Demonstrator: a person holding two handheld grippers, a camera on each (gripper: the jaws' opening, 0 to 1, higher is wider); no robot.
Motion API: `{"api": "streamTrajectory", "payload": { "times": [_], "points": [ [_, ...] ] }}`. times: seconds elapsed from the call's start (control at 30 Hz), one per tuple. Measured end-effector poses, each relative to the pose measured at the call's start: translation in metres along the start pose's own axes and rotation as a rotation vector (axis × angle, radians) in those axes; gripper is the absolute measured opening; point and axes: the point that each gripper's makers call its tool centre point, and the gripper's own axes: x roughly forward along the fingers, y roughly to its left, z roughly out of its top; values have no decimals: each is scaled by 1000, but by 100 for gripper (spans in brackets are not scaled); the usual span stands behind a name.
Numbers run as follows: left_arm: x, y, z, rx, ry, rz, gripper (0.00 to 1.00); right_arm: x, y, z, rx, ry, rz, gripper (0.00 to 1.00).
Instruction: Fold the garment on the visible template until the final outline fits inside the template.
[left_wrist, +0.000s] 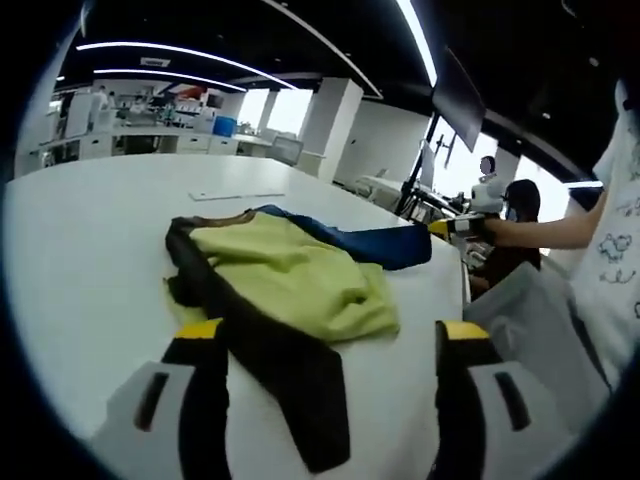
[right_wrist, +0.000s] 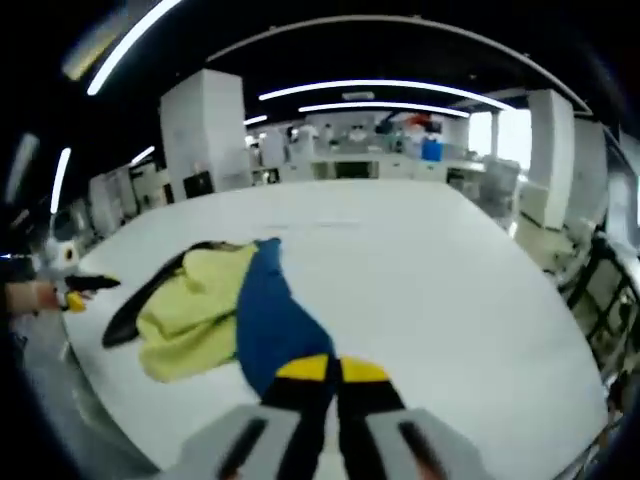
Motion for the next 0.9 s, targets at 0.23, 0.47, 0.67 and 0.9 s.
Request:
{"api": "streamTrajectory", "payload": {
  "times": [0.23, 0.47, 0.67, 0.9],
  "points": [
    [0, 2, -6, -16, 11, 9, 83, -1, -28, -7, 9, 20, -103, 0],
    [0, 2, -10, -32, 19, 23, 82, 9, -66, -6, 14, 47, -164, 0],
    [0, 6, -11, -47, 20, 37, 82, 21, -92, -2, 10, 82, -198, 0],
    [-1, 10, -15, -75, 8, 63, 82, 40, -118, -8, 8, 131, -229, 0]
  ]
}}
